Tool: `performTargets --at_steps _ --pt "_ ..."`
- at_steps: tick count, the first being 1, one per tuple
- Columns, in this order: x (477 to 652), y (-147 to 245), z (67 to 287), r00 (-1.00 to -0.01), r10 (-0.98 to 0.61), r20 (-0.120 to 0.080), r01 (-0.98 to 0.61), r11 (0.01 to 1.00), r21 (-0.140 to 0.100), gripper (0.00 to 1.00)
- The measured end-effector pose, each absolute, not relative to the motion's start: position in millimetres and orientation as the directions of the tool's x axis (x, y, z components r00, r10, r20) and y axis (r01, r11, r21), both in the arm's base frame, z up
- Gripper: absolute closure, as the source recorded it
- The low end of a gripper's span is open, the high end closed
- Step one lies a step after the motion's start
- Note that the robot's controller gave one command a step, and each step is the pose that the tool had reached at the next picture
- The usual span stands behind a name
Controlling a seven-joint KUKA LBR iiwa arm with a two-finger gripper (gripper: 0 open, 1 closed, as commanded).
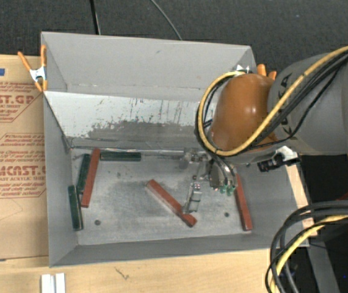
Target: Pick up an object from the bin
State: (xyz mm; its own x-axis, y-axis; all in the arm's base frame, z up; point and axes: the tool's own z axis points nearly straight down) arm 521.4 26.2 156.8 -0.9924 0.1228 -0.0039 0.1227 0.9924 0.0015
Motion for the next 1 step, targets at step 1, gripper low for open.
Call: performTargets --at_steps 1 --pt "523.9 27.3 126.5 -0.982 0.188 0.002 0.188 0.982 0.000 0.00"
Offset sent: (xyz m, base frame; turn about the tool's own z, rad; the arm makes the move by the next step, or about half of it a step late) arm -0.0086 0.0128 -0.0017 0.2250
